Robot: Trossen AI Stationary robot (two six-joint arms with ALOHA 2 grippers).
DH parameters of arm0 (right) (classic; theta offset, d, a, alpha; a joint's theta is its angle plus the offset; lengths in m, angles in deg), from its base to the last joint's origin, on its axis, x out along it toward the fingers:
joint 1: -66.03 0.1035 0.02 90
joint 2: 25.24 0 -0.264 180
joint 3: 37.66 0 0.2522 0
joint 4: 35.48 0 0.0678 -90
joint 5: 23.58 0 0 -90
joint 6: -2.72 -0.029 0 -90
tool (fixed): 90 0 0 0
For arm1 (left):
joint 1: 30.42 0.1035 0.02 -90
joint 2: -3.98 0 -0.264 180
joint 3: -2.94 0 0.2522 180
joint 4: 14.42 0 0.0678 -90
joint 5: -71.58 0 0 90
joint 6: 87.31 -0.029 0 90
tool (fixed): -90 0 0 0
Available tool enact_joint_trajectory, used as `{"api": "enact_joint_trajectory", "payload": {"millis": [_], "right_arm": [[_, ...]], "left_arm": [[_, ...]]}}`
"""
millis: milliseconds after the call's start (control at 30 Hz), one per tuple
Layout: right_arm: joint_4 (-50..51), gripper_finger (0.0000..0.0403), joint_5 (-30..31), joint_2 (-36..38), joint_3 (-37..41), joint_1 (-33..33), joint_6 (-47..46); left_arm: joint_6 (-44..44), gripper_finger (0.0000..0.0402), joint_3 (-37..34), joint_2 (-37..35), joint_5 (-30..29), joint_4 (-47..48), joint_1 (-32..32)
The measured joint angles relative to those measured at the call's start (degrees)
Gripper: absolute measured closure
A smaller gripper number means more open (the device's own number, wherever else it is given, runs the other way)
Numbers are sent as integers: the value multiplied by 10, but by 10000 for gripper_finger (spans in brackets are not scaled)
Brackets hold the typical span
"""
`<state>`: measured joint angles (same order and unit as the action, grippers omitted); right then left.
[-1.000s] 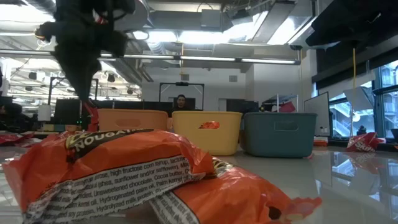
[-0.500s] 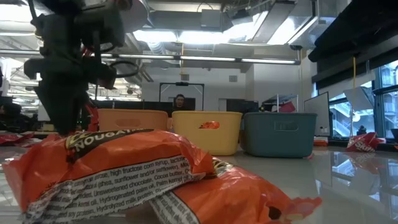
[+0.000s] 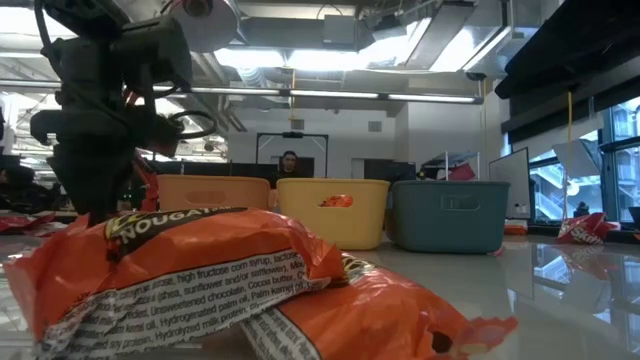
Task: Sort candy
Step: Put the red candy into the orange bin
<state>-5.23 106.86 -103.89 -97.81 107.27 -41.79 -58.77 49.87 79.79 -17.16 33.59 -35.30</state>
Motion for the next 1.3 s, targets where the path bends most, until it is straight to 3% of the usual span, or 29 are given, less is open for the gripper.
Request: {"api": "enact_joint_trajectory", "payload": {"millis": [200,333,600,800,1033,1300], "right_arm": [[0,237,0,0,0,0,0],[0,237,0,0,0,0,0],[0,237,0,0,0,0,0],[0,237,0,0,0,0,0],[0,237,0,0,0,0,0],[-2,237,-1,0,0,0,-5]], "left_arm": [[2,359,22,0,14,50,0],[0,396,60,0,14,105,0],[-24,389,175,0,4,200,0],[-59,398,253,0,-61,200,0],[-104,395,261,28,-70,86,3],[-141,394,260,132,-71,75,19]]}}
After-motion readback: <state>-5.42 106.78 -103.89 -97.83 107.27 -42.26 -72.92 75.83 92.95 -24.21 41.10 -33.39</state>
